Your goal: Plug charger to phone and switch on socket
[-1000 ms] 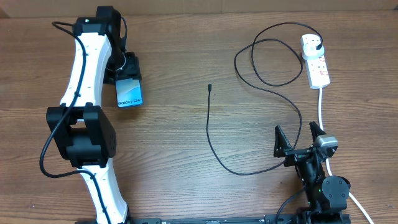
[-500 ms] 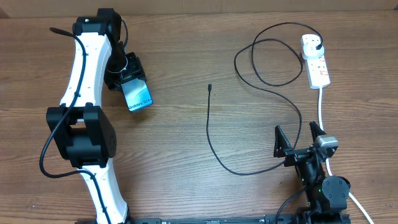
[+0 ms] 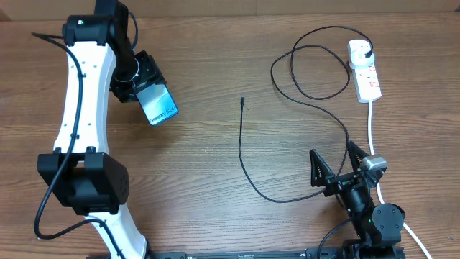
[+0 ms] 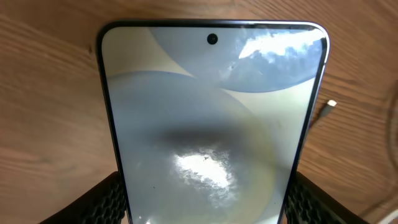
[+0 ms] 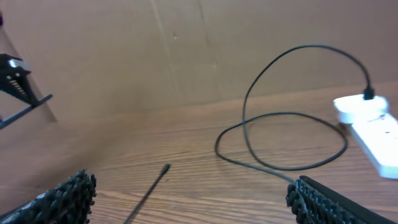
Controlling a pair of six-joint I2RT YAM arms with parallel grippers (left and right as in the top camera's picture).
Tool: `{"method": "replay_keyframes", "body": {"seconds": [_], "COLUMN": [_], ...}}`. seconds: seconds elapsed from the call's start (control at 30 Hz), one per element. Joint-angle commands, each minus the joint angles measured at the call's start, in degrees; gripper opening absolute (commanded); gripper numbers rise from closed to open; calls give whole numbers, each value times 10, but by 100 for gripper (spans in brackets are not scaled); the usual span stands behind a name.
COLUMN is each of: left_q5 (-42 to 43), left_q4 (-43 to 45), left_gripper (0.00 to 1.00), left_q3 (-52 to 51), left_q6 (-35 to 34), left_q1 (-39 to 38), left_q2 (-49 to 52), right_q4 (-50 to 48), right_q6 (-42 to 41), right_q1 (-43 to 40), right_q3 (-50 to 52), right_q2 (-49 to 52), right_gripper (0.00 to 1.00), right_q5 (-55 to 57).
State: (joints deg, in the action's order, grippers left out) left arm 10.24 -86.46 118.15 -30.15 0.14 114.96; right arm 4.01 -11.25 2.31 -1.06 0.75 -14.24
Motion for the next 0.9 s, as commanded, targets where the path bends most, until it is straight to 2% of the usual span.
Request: {"method": "replay_keyframes", "body": {"seconds": [0.0, 0.17, 0.37, 0.67, 0.87], "left_q5": [79, 176, 242, 413, 488], "left_q4": [-5, -9, -53, -104, -104], "left_gripper": [4, 4, 4, 4, 4], "left_q3": [13, 13, 13, 13, 13], "left_q6": [-52, -61, -137, -138, -154], "left_q1": [2, 2, 2, 2, 2], "left_q2": [-14, -14, -14, -14, -14], "right_q4": [-2, 16, 21, 7, 17], "right_q6": [-25, -25, -43, -42, -43], "right_q1": [3, 3, 3, 3, 3], "right_q3": [-15, -21, -22, -28, -28], "right_q2": [7, 38, 87, 122, 123], "right_gripper": [100, 100, 100, 100, 100], "right_q5": [-16, -20, -39, -56, -61]}}
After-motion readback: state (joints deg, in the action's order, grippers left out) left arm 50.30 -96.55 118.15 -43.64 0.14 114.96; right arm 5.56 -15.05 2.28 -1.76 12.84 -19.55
